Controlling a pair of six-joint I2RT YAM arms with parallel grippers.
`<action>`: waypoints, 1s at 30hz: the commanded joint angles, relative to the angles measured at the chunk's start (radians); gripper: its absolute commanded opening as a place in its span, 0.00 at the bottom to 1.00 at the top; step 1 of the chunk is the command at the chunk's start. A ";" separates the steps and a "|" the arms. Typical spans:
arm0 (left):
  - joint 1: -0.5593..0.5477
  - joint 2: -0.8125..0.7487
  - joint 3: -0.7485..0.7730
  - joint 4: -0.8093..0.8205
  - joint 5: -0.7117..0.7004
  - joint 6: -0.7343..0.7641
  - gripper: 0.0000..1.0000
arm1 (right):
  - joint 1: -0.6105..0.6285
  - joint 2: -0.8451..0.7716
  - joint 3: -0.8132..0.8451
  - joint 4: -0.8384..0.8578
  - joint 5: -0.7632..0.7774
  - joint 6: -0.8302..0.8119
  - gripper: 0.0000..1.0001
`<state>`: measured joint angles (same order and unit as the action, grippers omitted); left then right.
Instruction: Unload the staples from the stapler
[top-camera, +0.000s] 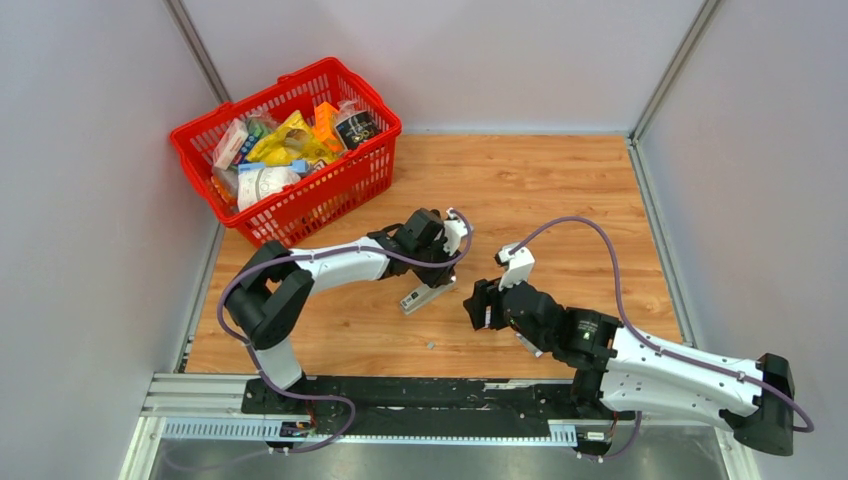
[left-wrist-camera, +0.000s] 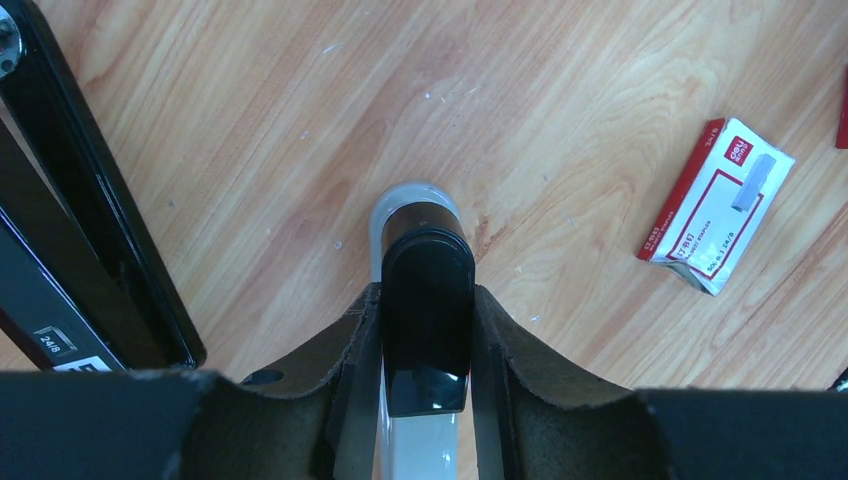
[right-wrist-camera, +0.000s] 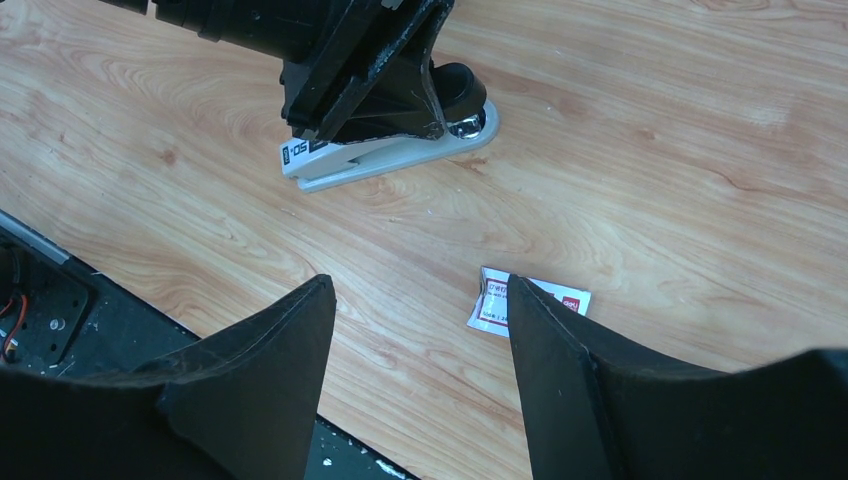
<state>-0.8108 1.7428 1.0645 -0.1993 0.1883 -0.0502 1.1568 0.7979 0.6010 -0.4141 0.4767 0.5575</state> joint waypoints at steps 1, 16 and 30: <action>-0.010 -0.040 -0.018 0.015 -0.029 0.006 0.00 | -0.002 -0.012 -0.009 0.029 0.011 0.010 0.66; -0.013 -0.318 -0.038 -0.051 0.347 0.016 0.00 | -0.012 -0.118 0.178 -0.178 -0.136 -0.191 0.67; -0.013 -0.575 -0.152 0.067 0.657 -0.082 0.00 | -0.011 -0.023 0.364 -0.284 -0.421 -0.333 0.63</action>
<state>-0.8188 1.2526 0.9195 -0.2440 0.7082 -0.0853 1.1484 0.7448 0.9104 -0.6697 0.1333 0.2958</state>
